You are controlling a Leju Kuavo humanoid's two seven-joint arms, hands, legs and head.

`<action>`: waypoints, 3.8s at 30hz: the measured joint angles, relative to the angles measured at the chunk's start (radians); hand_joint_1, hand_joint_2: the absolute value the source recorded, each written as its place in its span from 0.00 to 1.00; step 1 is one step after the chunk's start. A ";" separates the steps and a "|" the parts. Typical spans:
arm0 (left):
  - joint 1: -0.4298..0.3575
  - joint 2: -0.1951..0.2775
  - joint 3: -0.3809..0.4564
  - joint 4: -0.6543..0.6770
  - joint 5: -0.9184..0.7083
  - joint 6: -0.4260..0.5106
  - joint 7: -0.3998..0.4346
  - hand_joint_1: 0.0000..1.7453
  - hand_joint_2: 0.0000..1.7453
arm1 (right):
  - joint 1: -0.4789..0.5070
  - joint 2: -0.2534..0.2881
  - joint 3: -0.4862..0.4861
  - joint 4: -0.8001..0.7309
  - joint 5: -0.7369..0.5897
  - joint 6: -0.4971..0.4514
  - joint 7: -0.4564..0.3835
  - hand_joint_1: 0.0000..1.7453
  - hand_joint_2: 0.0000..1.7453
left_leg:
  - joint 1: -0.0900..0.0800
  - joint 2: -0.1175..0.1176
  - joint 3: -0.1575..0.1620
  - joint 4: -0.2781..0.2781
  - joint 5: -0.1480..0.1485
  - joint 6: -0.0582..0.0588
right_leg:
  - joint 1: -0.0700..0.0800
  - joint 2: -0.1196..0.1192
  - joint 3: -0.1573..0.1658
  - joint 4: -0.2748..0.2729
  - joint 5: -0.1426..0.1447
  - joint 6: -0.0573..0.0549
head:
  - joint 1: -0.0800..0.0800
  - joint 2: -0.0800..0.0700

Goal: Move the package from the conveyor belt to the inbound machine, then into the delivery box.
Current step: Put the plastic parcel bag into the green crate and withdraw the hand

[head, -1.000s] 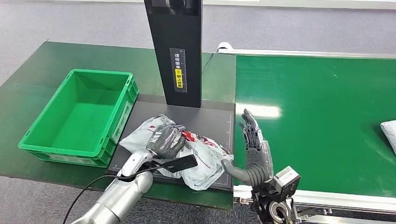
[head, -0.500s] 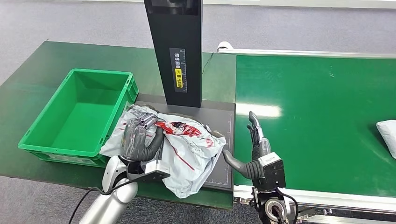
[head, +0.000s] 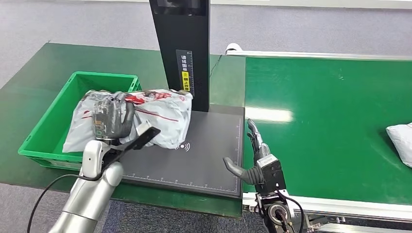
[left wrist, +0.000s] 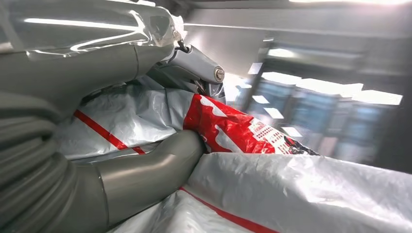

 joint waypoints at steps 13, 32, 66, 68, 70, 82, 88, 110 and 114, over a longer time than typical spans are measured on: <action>-0.200 0.088 0.252 0.334 0.051 0.042 0.118 1.00 1.00 | 0.011 -0.006 0.014 0.034 0.003 -0.024 0.002 0.00 1.00 | 0.000 0.001 -0.001 0.000 0.000 0.000 | 0.000 0.001 -0.002 0.000 0.000 0.000 | 0.000 0.000; -0.281 0.146 0.378 0.542 0.048 -0.193 0.189 0.16 1.00 | 0.022 -0.011 0.014 0.035 0.013 -0.031 0.007 0.00 1.00 | 0.000 0.001 -0.003 0.000 0.000 0.000 | 0.000 0.001 -0.003 0.000 0.000 0.000 | 0.000 0.000; -0.182 0.076 0.474 0.337 0.188 0.095 -0.291 0.00 1.00 | 0.014 -0.009 0.005 0.035 -0.008 -0.041 -0.009 0.00 1.00 | -0.001 0.005 -0.003 0.000 0.000 0.000 | 0.000 0.004 -0.004 0.000 0.001 -0.001 | 0.000 0.000; -0.135 0.020 0.539 0.201 0.196 0.096 -0.427 0.00 1.00 | 0.014 -0.009 0.006 0.035 -0.014 -0.049 -0.015 0.00 1.00 | -0.001 0.005 -0.003 0.000 -0.001 0.000 | 0.000 0.004 -0.004 0.000 0.001 -0.001 | 0.000 0.000; -0.099 -0.041 0.604 0.075 0.231 0.096 -0.548 0.00 1.00 | 0.014 -0.009 0.008 0.035 -0.018 -0.056 -0.020 0.00 1.00 | -0.001 0.005 -0.003 0.000 -0.001 0.000 | -0.001 0.004 -0.004 0.000 0.001 -0.001 | 0.000 0.000; 0.011 -0.172 0.662 -0.302 0.404 0.096 -0.624 0.00 1.00 | 0.015 -0.011 0.012 0.034 -0.029 -0.065 -0.024 0.00 1.00 | -0.001 0.005 -0.002 0.000 -0.001 0.000 | 0.000 0.004 -0.004 0.000 0.001 -0.001 | 0.000 0.000; 0.122 -0.127 0.371 -0.362 0.777 0.095 -0.612 0.00 1.00 | 0.022 -0.024 0.011 0.010 -0.039 -0.066 -0.029 0.00 1.00 | -0.001 0.005 -0.002 0.000 -0.001 0.000 | -0.001 0.003 -0.003 0.000 0.001 -0.001 | 0.000 0.000; 0.205 -0.091 0.113 -0.263 1.252 -0.715 -0.436 0.00 1.00 | -0.005 -0.030 0.011 -0.010 -0.059 -0.022 -0.038 0.00 1.00 | -0.001 0.004 -0.002 0.000 -0.001 0.000 | -0.001 0.003 -0.003 0.000 0.001 0.000 | 0.000 0.000; 0.200 -0.104 0.068 -0.142 1.333 -0.796 -0.376 0.00 1.00 | -0.012 -0.020 0.011 -0.024 -0.081 0.028 0.018 0.00 1.00 | -0.001 0.004 -0.002 0.000 -0.001 0.000 | -0.001 0.003 -0.004 0.000 0.001 -0.001 | 0.000 0.000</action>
